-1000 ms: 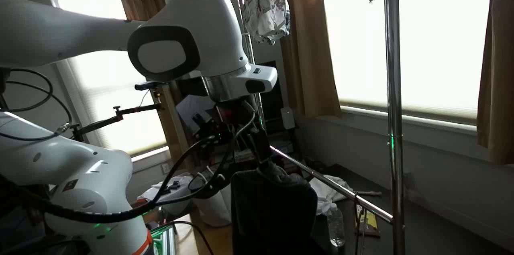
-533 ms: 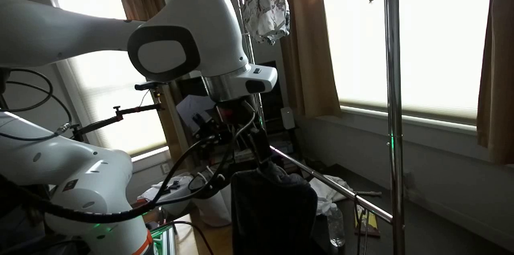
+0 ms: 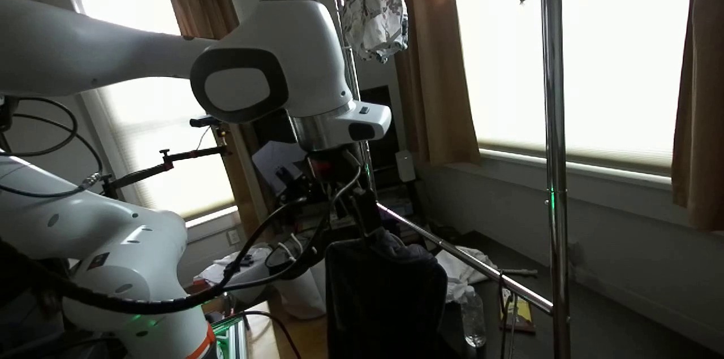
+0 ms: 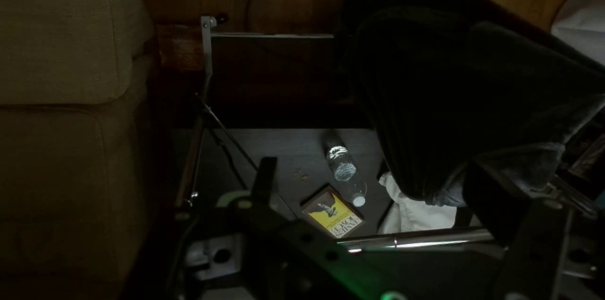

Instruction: Move the black clothes hanger from the bottom rail to the top rail

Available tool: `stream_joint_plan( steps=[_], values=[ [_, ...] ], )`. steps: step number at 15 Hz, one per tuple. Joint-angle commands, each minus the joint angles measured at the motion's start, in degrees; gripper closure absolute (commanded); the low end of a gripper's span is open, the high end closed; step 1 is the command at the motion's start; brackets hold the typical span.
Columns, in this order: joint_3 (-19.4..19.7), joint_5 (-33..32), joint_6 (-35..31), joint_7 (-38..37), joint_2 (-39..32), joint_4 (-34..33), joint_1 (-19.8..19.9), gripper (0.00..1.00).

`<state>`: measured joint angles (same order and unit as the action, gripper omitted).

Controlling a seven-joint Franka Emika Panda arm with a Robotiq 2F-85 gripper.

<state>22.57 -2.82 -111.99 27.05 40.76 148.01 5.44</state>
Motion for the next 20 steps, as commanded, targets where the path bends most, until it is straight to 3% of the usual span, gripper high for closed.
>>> stream_joint_plan(
  steps=[1, 4, 5, 10, 20],
  values=[
    [-3.0, -0.9, -8.5, -1.3, -0.8, 7.6, 1.0, 0.0],
    [-4.7, -1.4, -19.4, -0.6, -4.1, 12.3, 0.0, 0.0],
    [-4.9, -1.1, -22.2, -0.1, -7.6, 9.7, -0.9, 0.0],
    [-6.6, -3.0, -34.5, -0.1, -14.2, 10.2, -0.2, 0.0],
    [-7.0, -1.7, -34.1, -0.7, -16.5, 9.2, -0.8, 0.0]
  ],
)
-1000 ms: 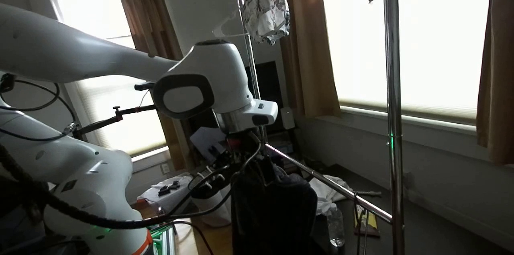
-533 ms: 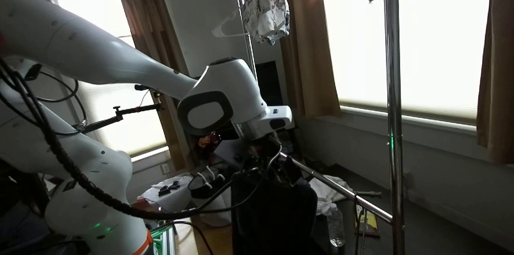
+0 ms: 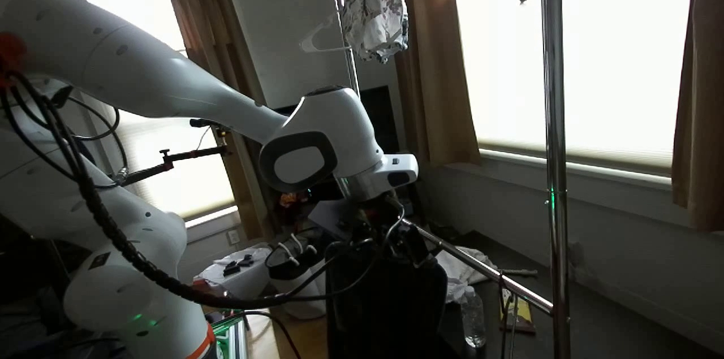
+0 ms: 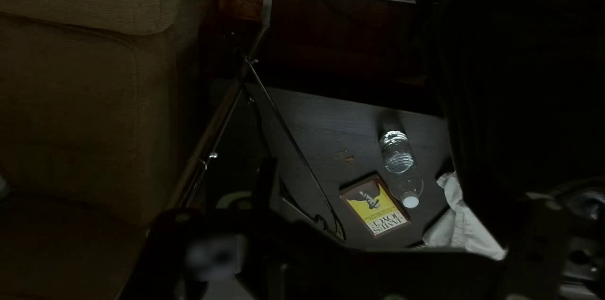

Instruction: Move the black clothes hanger from the bottom rail to the top rail

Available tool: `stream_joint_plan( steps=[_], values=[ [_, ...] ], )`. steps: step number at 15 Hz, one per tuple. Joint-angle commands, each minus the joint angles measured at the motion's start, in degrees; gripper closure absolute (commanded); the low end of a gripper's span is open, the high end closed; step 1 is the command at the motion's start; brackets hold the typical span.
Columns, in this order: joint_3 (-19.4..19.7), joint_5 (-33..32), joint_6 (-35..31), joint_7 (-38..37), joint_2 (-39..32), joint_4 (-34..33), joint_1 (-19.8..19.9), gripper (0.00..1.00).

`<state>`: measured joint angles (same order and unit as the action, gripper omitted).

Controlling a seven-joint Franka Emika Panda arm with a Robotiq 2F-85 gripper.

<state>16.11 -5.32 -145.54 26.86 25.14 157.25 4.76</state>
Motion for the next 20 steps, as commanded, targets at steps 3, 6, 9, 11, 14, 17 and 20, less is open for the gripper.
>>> stream_joint_plan(
  steps=[3, 6, 9, 11, 14, 17, 20],
  values=[
    [-0.5, -0.8, -4.6, 1.1, -6.7, -1.0, -0.3, 0.0],
    [-1.0, -3.1, -13.1, 0.3, -14.8, -1.3, 1.0, 0.0],
    [-0.7, -5.2, -19.2, -0.7, -25.6, -3.5, 3.5, 0.0],
    [-0.7, -7.5, -21.3, -2.6, -32.6, -6.2, 5.7, 0.0],
    [0.4, -9.9, -20.4, -4.7, -42.8, -12.5, 7.3, 0.0],
    [0.3, -10.5, -19.3, -6.0, -42.0, -12.3, 7.8, 0.0],
    [1.2, -11.3, -17.9, -8.3, -47.7, -17.4, 7.5, 0.0]
  ],
)
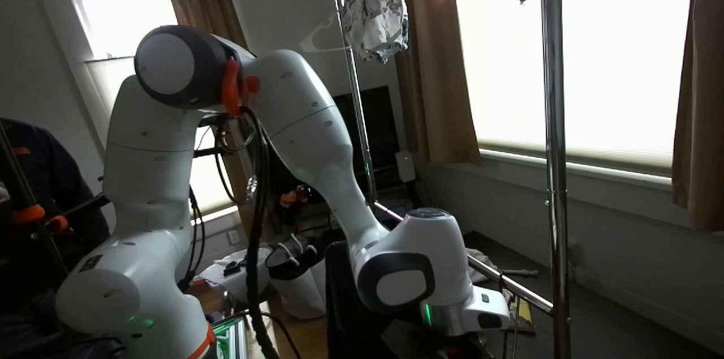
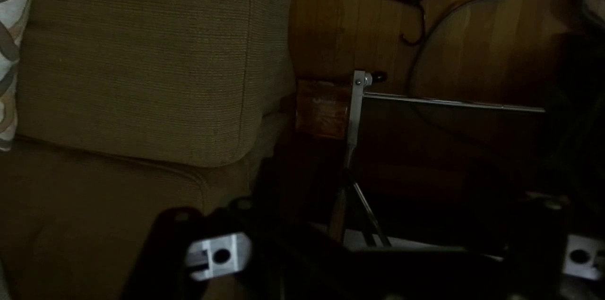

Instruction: Move the black clothes hanger from the bottom rail to the top rail

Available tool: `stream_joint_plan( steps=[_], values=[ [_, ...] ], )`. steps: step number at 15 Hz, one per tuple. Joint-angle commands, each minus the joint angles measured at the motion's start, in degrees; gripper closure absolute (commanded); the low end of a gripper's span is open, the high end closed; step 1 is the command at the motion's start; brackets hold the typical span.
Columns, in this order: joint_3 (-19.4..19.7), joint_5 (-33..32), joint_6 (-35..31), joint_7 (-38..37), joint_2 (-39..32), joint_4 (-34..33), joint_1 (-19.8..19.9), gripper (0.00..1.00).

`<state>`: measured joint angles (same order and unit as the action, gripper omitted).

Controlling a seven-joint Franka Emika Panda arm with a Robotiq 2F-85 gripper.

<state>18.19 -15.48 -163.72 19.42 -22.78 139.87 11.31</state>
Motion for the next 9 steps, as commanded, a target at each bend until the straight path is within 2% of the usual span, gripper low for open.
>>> stream_joint_plan(
  steps=[1, 3, 5, 7, 9],
  values=[
    [-0.8, -1.2, 0.3, -1.1, -0.3, -0.6, 0.9, 0.0],
    [-8.5, 3.6, 8.5, 10.7, -0.1, -3.2, 8.3, 0.0],
    [-12.0, 5.8, 13.5, 18.9, -3.2, -7.9, 12.8, 0.0],
    [-13.5, 8.1, 19.8, 27.2, -6.0, -13.0, 15.9, 0.0],
    [-13.6, 10.8, 27.4, 34.3, -8.8, -18.2, 17.4, 0.0]
  ],
)
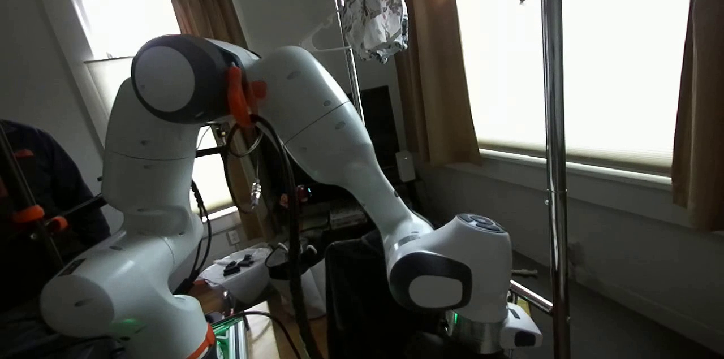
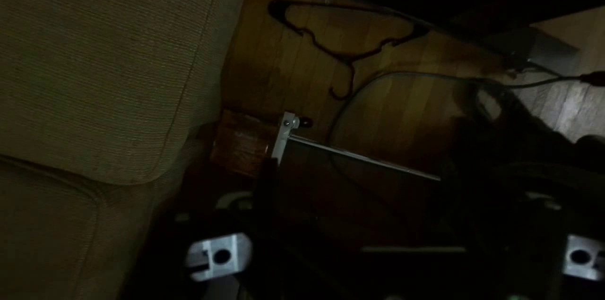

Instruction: Move the black clothes hanger from the bottom rail to the top rail

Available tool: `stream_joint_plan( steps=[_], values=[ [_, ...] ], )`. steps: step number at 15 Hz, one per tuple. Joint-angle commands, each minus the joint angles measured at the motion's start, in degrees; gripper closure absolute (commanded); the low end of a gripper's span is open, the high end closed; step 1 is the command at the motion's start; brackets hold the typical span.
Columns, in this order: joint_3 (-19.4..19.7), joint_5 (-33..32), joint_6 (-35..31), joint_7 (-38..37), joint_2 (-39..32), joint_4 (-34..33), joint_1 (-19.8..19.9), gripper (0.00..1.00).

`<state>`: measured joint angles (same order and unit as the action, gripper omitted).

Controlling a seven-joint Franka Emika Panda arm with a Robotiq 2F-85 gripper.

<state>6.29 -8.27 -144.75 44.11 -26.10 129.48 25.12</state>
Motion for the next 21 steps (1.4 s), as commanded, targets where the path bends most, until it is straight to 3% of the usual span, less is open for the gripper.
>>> stream_joint_plan(
  steps=[1, 4, 8, 9, 11, 13, 21],
  values=[
    [-1.4, 4.5, 12.7, 11.7, -6.8, -10.3, 3.8, 0.0],
    [0.0, 6.2, 23.9, 14.4, -9.1, -14.8, 3.7, 0.0],
    [0.9, 11.7, 31.6, 15.6, -8.3, -16.6, 5.4, 0.0],
    [1.2, 9.8, 28.9, 14.2, -8.2, -15.2, 3.3, 0.0],
    [1.7, 10.7, 30.4, 14.7, -8.2, -16.2, 3.9, 0.0],
    [-1.2, 16.8, 28.1, 22.6, -6.4, -13.9, 7.2, 0.0],
    [-1.9, 36.4, 29.3, 43.7, -4.2, -10.9, 12.9, 0.0]
  ],
)
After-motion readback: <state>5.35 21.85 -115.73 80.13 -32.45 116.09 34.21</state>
